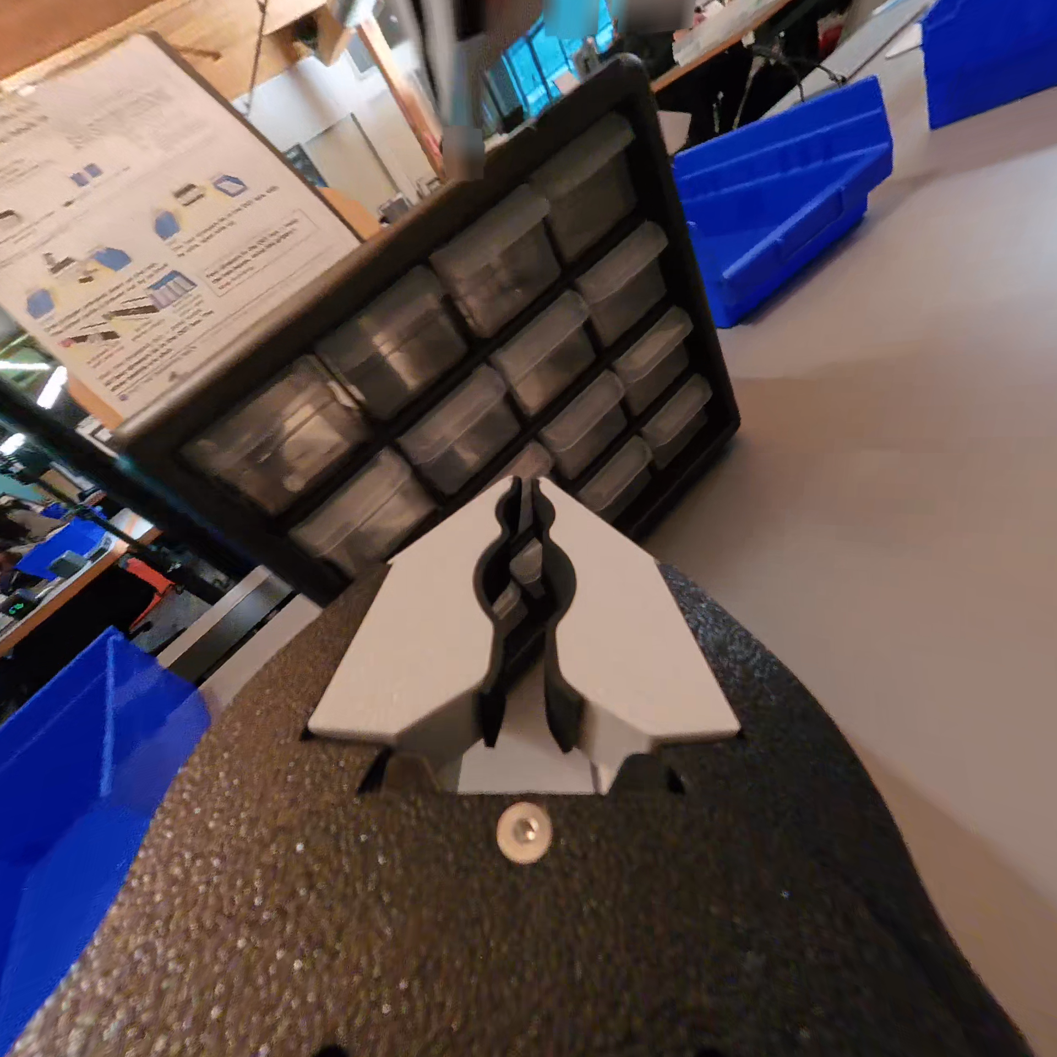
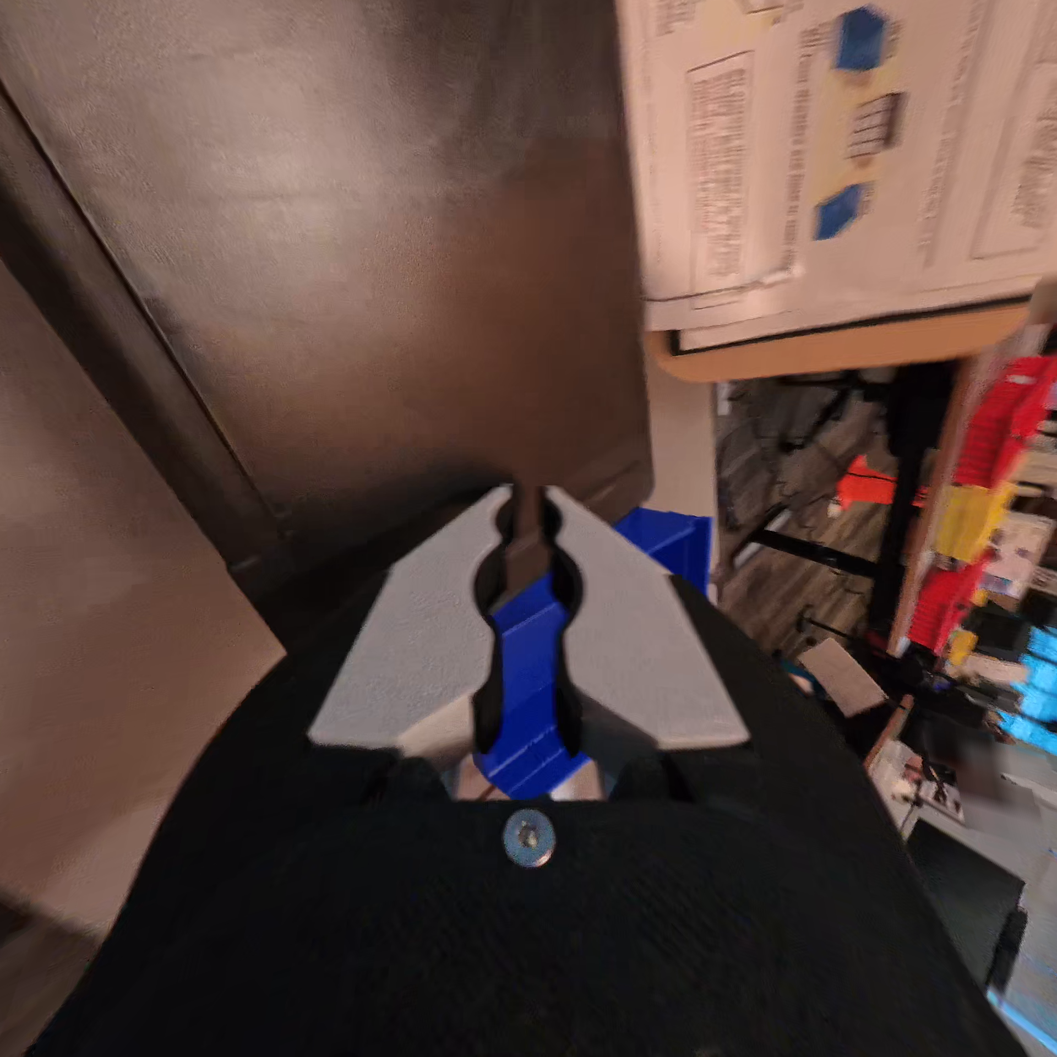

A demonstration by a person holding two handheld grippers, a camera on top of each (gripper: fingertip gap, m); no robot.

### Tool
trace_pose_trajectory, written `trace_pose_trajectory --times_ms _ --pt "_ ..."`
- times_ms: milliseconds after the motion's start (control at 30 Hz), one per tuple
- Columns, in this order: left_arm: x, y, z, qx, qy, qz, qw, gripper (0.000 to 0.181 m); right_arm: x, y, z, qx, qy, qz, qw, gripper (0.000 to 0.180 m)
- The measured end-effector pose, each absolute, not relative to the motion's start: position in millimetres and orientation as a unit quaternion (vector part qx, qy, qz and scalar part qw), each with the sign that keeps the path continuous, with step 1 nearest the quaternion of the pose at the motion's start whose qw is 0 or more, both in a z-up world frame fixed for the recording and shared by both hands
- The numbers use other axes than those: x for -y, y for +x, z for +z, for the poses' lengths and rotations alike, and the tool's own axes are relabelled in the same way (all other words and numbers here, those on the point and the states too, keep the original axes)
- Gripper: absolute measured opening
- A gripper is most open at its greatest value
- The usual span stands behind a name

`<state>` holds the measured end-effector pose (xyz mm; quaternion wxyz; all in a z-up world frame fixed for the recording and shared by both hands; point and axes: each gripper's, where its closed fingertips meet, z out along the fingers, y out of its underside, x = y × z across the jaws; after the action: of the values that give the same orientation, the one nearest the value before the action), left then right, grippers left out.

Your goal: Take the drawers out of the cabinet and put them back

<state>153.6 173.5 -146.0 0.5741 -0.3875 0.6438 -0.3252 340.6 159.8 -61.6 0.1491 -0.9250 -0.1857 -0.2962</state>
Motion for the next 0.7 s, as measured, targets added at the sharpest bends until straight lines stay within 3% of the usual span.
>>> trace_pose_trajectory --times_ms 33,67,100,267,433,467,567,700 --pt "-180 149 -142 -0.636 -0.391 -0.326 0.580 0.001 -155 345 -50 0.160 -0.906 -0.342 0.189 0.038" --pt "-187 144 -139 -0.626 -0.396 -0.327 0.587 0.000 -146 346 -37 0.133 -0.885 -0.380 0.234 0.063" --pt "-195 139 -136 -0.615 -0.403 -0.327 0.593 0.000 -134 340 -28 0.110 -0.869 -0.392 0.280 0.064" --pt "-242 122 -128 -0.549 -0.461 -0.357 0.599 0.000 -66 296 -22 -0.010 -0.781 -0.364 0.506 0.050" --pt "-276 128 -104 -0.527 -0.503 -0.384 0.567 0.003 -36 269 -81 -0.065 -0.758 -0.328 0.561 0.022" --pt "-276 130 -96 -0.533 -0.499 -0.391 0.561 0.005 -33 266 -95 -0.075 -0.760 -0.324 0.558 0.024" --pt "-269 136 -77 -0.574 -0.480 -0.395 0.533 0.016 -35 257 -126 -0.104 -0.758 -0.310 0.564 0.041" --pt "-273 155 -49 -0.636 -0.445 -0.335 0.535 0.027 -42 259 -127 -0.115 -0.738 -0.363 0.558 0.096"
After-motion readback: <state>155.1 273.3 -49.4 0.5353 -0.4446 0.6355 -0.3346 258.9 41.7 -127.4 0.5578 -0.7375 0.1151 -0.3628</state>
